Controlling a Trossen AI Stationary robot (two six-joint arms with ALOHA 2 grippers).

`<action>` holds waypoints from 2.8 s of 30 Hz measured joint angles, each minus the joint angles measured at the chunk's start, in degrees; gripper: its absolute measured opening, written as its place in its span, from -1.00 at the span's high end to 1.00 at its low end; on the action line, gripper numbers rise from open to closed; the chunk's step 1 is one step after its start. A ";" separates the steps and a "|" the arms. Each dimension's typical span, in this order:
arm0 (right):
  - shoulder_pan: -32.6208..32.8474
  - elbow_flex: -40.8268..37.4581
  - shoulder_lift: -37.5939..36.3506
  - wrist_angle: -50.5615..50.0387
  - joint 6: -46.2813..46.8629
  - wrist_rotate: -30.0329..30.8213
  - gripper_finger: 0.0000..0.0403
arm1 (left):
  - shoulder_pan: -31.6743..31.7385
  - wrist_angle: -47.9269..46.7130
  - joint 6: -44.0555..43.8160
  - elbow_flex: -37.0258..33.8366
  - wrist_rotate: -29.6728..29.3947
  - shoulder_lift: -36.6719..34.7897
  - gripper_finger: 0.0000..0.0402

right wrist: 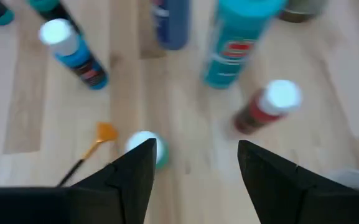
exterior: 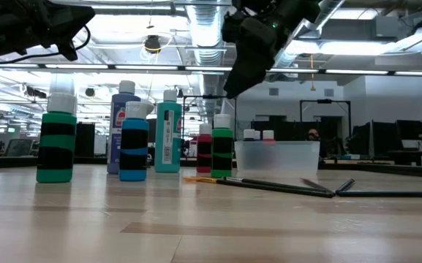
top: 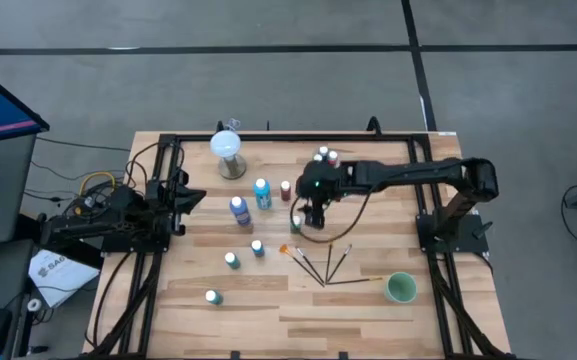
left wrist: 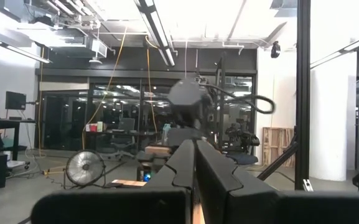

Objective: Pick & Place Paint Supplies
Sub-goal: Put the small green paint bottle into the transparent bin

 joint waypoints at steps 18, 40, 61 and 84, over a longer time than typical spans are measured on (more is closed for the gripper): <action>2.27 0.24 8.23 4.67 -0.31 -3.98 -0.10 | 0.00 0.12 -0.02 0.02 0.02 0.00 0.99; 1.13 3.35 6.37 2.75 -0.59 -2.93 -0.10 | 0.00 0.54 -0.02 0.01 0.00 0.00 0.99; 3.11 3.92 6.59 0.28 -0.54 -2.95 -0.10 | -0.01 0.54 -0.02 0.00 0.01 0.00 0.99; 1.78 -0.18 10.66 4.26 -0.30 -2.89 -0.10 | 0.01 0.56 -0.02 0.00 -0.01 0.00 0.99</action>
